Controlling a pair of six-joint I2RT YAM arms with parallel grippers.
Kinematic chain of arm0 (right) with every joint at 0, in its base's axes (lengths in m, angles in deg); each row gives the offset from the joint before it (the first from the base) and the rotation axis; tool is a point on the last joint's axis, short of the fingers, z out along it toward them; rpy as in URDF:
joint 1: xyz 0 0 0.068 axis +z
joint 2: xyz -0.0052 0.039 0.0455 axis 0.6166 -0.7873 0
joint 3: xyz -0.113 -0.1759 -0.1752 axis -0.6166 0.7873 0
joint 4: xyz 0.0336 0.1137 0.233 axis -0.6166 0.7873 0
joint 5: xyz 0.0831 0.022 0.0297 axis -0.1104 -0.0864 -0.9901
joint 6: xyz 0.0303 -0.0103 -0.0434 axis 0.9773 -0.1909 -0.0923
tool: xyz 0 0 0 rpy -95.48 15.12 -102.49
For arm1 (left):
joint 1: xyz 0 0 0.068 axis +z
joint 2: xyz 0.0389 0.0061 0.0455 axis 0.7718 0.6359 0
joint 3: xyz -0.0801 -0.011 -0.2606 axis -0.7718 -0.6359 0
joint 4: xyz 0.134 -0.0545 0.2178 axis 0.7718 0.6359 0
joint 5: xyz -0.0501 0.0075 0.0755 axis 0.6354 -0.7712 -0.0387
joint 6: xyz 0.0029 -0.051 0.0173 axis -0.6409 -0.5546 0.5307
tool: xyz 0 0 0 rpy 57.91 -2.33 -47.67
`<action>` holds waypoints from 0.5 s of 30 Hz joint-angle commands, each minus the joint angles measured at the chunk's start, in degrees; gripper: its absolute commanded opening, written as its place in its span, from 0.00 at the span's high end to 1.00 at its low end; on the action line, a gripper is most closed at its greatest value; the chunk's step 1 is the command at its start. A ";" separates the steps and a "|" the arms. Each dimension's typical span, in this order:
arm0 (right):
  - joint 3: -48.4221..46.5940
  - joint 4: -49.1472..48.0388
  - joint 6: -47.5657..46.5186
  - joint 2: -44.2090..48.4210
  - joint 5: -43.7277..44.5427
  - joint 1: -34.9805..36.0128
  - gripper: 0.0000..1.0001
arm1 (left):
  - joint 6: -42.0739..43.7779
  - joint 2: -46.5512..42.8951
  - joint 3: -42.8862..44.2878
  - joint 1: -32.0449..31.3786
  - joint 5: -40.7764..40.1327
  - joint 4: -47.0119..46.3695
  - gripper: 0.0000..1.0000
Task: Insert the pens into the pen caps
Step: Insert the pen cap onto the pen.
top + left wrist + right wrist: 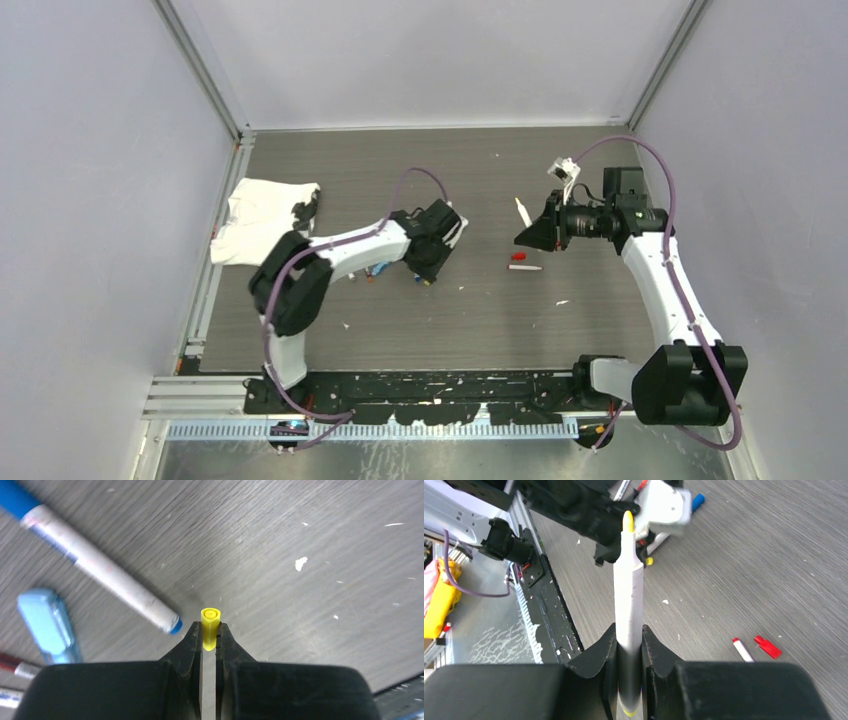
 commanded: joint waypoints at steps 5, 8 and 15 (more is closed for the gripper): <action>4.60 -12.98 7.76 4.02 -0.72 9.73 0.98 | -23.59 -29.00 -26.86 7.13 6.07 -40.21 0.99; 7.36 -19.82 13.02 5.12 -0.20 12.70 0.98 | -33.97 -36.62 -35.99 9.58 7.27 -53.61 0.99; 13.86 -38.79 30.08 3.89 -2.49 16.41 0.98 | -56.59 -43.58 -46.37 10.61 1.00 -73.68 0.99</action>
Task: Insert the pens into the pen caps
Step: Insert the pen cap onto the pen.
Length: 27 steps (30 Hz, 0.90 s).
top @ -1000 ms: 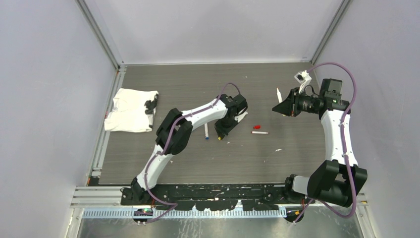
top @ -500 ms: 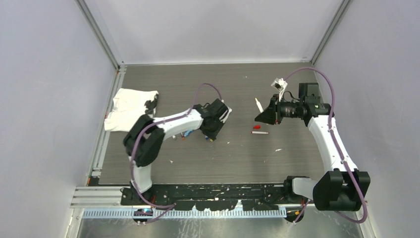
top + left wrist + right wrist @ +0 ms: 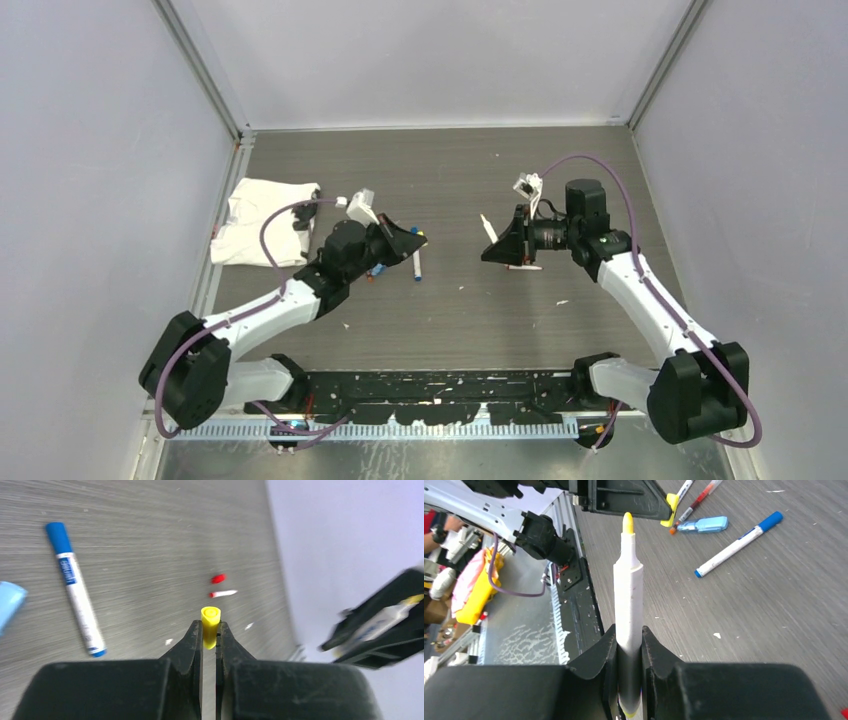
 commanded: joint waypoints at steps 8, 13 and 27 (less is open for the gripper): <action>2.71 -14.18 11.81 -3.94 6.06 8.94 0.99 | -39.70 0.32 -4.47 0.14 -5.38 -21.34 0.99; 0.87 -10.61 10.14 -7.95 10.13 13.06 0.99 | -42.33 1.92 -3.00 0.14 -4.67 -19.56 0.99; -2.18 -8.09 10.99 -11.98 12.14 15.50 0.99 | -42.37 5.92 -2.86 0.10 0.37 -26.55 0.99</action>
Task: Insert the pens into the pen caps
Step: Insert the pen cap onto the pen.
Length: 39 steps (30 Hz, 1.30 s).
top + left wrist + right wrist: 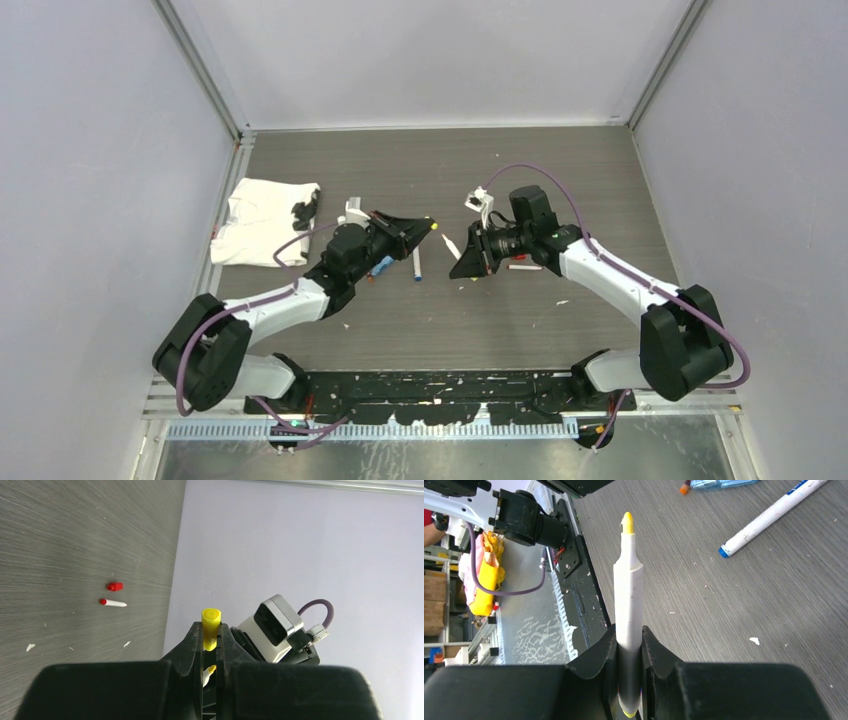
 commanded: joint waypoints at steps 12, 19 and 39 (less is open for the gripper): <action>-3.52 0.23 1.92 -0.95 2.03 0.22 0.99 | 1.57 3.87 2.34 0.18 6.37 -10.40 0.99; -3.81 0.40 2.48 -0.62 1.79 -0.60 0.99 | 2.31 4.38 2.21 0.19 7.54 -11.42 0.99; -3.81 -0.43 3.68 -0.56 0.50 -1.32 0.99 | 4.16 5.33 2.40 0.19 10.06 -11.85 0.99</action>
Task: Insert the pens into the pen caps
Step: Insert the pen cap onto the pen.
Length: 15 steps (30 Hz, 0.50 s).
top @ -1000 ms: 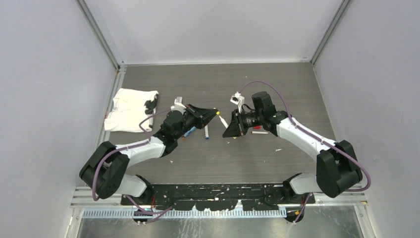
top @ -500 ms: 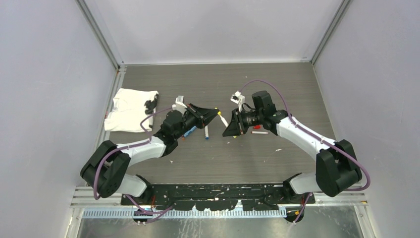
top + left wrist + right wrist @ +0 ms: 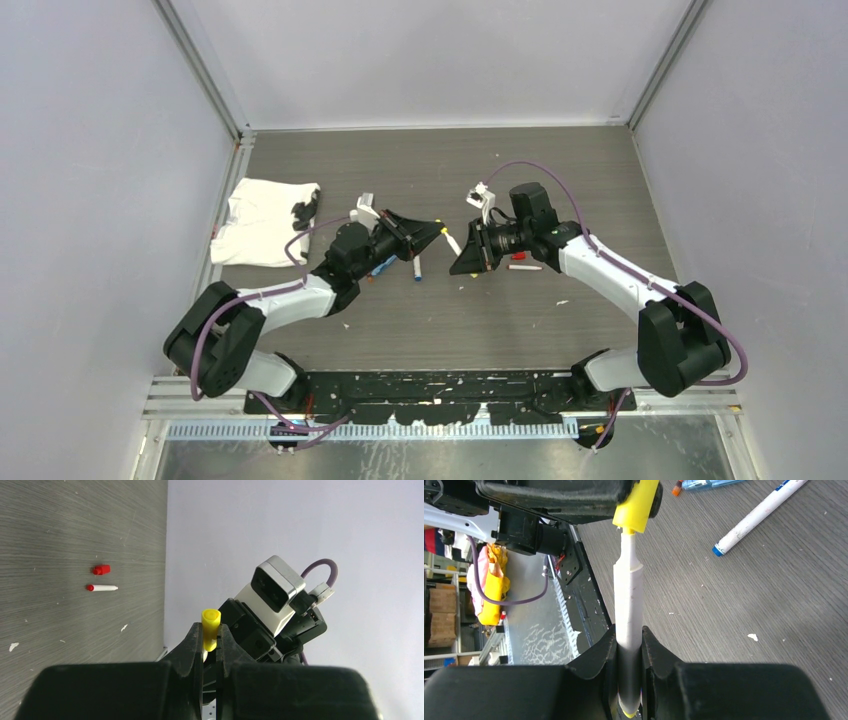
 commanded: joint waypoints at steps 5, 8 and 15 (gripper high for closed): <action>-2.03 -1.88 2.03 0.37 -0.09 -0.49 0.99 | 3.07 0.50 2.27 0.14 3.38 -3.35 0.99; -2.38 -0.84 1.03 0.12 1.10 -0.47 0.99 | 4.10 0.37 2.91 0.12 4.26 -1.93 0.99; -3.18 1.32 -0.69 -0.21 3.31 -0.54 0.99 | 12.20 -2.20 8.19 -2.57 2.06 14.75 0.99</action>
